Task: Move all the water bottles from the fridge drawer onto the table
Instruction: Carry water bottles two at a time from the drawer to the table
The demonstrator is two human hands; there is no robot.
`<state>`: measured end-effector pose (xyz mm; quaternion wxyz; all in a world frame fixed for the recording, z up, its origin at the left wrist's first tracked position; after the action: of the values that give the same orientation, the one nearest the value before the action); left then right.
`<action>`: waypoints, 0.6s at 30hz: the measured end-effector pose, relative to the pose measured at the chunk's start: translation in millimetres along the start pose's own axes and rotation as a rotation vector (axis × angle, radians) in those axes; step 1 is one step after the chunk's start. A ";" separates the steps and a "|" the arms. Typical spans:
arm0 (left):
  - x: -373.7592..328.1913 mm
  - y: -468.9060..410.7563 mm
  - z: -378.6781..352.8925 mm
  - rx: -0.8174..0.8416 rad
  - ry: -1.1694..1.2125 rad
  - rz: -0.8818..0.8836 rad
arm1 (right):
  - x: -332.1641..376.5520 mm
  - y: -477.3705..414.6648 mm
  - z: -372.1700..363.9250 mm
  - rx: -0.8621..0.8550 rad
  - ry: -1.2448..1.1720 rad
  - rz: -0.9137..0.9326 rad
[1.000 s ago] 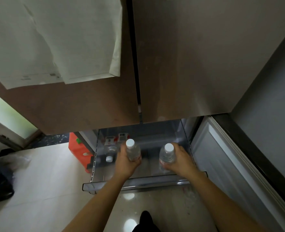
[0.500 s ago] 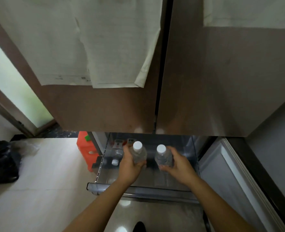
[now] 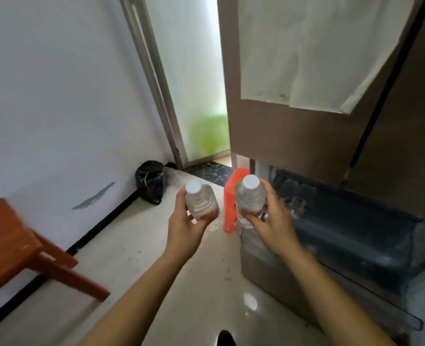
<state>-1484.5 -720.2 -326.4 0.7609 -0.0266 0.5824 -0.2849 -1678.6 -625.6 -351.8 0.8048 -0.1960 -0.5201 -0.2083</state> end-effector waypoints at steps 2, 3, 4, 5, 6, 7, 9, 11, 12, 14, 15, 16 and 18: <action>2.5 15.9 54.0 -0.084 -0.040 0.026 | 29.7 5.0 -42.8 0.077 -0.015 0.055; 4.0 24.4 80.8 -0.123 -0.059 0.038 | 43.5 9.5 -65.3 0.121 -0.012 0.080; 7.2 33.3 107.7 -0.161 -0.073 0.052 | 57.4 14.7 -88.7 0.161 0.002 0.110; 11.2 43.0 135.0 -0.200 -0.085 0.063 | 70.7 20.1 -112.4 0.195 0.022 0.147; 16.5 52.9 162.0 -0.238 -0.099 0.077 | 82.7 25.2 -136.6 0.226 0.036 0.178; 21.7 63.3 189.3 -0.276 -0.113 0.095 | 94.0 30.4 -162.1 0.261 0.037 0.200; 34.6 85.6 246.2 -0.351 -0.136 0.131 | 116.0 41.1 -217.6 0.336 0.033 0.225; 47.6 109.4 306.1 -0.421 -0.168 0.168 | 140.1 56.2 -278.9 0.406 0.039 0.259; 55.9 121.9 337.1 -0.450 -0.182 0.187 | 153.4 66.0 -311.0 0.446 0.040 0.272; 73.5 146.1 398.3 -0.494 -0.207 0.230 | 177.8 85.8 -376.4 0.520 0.028 0.286; 81.6 157.6 428.9 -0.514 -0.225 0.252 | 189.9 96.1 -409.2 0.559 0.022 0.291; 89.3 168.6 458.5 -0.533 -0.242 0.273 | 201.8 106.2 -441.8 0.599 0.016 0.295; 102.8 187.7 511.2 -0.569 -0.264 0.302 | 223.1 123.1 -501.5 0.662 0.004 0.301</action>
<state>-931.8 -759.9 -322.1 0.8253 -0.1879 0.5325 0.0104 -1150.3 -818.9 -350.7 0.8474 0.0013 -0.5230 0.0918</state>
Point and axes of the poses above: each hand's wrist, its own y-axis away from the middle knuckle, its own z-axis out of the back of the hand, x = y × z, the point moved 6 cm from there along -y, towards the middle knuckle, and after that the axes turned 9 degrees about -z, right-handed, at the moved point
